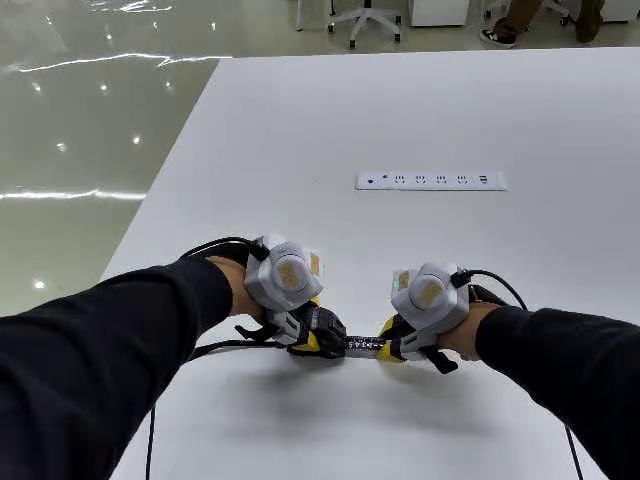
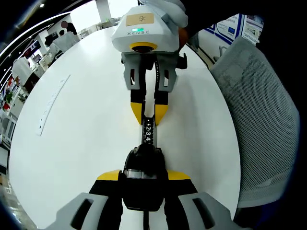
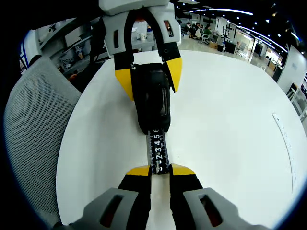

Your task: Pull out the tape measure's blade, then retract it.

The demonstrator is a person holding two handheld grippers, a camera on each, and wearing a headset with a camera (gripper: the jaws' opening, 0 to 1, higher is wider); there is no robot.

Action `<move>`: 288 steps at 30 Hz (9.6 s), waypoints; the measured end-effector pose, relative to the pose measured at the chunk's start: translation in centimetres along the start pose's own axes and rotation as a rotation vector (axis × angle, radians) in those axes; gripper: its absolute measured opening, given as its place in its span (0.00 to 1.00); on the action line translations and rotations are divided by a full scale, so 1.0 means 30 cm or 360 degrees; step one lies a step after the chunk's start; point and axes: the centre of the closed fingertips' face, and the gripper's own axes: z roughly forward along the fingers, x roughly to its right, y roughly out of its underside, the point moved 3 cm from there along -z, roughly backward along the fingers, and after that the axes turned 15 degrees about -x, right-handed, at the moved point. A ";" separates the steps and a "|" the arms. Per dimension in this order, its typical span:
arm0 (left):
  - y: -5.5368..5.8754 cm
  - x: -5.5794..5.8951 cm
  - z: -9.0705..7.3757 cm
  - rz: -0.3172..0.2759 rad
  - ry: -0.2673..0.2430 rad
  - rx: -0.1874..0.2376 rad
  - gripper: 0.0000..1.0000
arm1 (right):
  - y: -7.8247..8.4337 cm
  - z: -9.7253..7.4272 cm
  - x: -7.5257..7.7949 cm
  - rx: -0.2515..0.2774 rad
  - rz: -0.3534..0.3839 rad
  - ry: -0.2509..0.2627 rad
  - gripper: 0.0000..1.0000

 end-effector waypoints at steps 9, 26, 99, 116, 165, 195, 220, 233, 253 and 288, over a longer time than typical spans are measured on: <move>0.000 -0.002 0.000 -0.0002 -0.0001 0.0005 0.29 | 0.025 -0.011 0.002 -0.0013 0.0007 0.0001 0.08; -0.004 0.000 0.001 -0.0004 -0.0009 0.0005 0.29 | 0.080 -0.033 0.006 -0.0020 0.0029 0.0007 0.08; -0.003 0.000 0.001 -0.0036 -0.0035 0.0024 0.30 | 0.281 -0.120 0.033 -0.0069 0.0100 0.0029 0.08; -0.003 0.000 0.001 -0.0037 -0.0035 0.0023 0.30 | 0.309 -0.133 0.035 -0.0079 0.0113 0.0034 0.08; -0.002 0.001 0.002 -0.0042 -0.0041 0.0027 0.30 | 0.432 -0.178 0.047 -0.0126 0.0179 0.0054 0.08; -0.002 0.002 0.003 -0.0049 -0.0044 0.0026 0.30 | 0.499 -0.205 0.059 -0.0165 0.0172 0.0070 0.07; -0.003 0.002 0.004 -0.0049 -0.0045 0.0028 0.30 | 0.534 -0.230 0.047 -0.0174 0.0211 0.0077 0.07; -0.001 0.001 0.005 -0.0055 -0.0049 0.0034 0.30 | 0.542 -0.240 0.047 -0.0175 0.0224 0.0080 0.08; -0.002 0.004 0.005 -0.0051 -0.0054 0.0036 0.30 | 0.554 -0.242 0.056 -0.0189 0.0237 0.0059 0.08; 0.128 -0.057 -0.102 -0.0890 -0.0173 0.0451 0.67 | 0.565 -0.362 0.055 0.0047 0.0513 0.0318 0.38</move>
